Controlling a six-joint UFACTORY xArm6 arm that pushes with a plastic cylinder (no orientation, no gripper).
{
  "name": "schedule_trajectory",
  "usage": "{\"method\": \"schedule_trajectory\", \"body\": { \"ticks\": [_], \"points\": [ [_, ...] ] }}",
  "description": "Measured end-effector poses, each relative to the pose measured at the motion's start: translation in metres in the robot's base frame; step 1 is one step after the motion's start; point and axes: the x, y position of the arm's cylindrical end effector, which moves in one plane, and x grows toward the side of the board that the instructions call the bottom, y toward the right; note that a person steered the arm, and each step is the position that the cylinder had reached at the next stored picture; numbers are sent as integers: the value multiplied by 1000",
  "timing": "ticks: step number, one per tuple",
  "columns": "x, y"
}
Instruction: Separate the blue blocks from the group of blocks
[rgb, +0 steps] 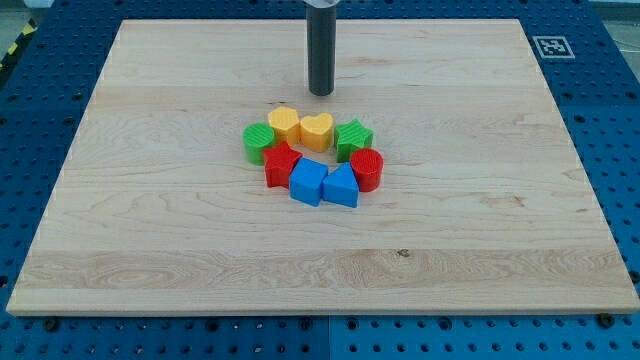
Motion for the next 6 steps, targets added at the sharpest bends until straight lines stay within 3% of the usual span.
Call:
{"method": "schedule_trajectory", "body": {
  "ticks": [1, 3, 6],
  "points": [
    [-19, -25],
    [-12, -146],
    [74, -169]
  ]
}}
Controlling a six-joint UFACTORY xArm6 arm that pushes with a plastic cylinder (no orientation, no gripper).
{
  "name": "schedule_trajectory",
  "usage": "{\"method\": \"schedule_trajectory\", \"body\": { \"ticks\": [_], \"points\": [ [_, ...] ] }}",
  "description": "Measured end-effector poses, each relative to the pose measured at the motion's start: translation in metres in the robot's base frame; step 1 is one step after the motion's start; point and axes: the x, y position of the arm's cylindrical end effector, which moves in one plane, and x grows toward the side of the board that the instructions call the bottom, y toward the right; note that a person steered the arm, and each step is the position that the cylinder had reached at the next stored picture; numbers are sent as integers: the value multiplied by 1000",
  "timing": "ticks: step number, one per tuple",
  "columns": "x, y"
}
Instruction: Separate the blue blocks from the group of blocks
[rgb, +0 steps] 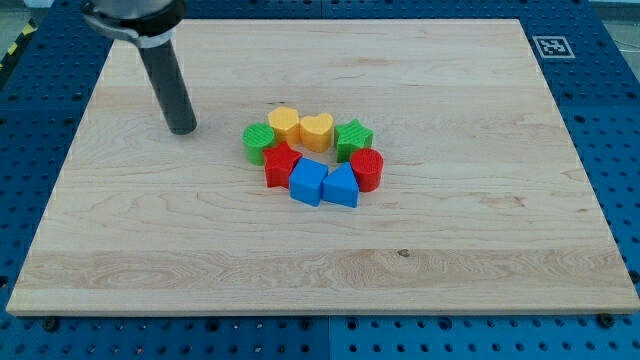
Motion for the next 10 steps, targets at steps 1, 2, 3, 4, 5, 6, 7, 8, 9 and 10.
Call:
{"method": "schedule_trajectory", "body": {
  "ticks": [1, 2, 3, 4, 5, 6, 7, 8, 9, 10],
  "points": [
    [32, 5],
    [59, 10],
    [85, 17],
    [83, 75],
    [74, 136],
    [74, 168],
    [73, 175],
    [84, 197],
    [118, 234],
    [132, 267]
  ]
}}
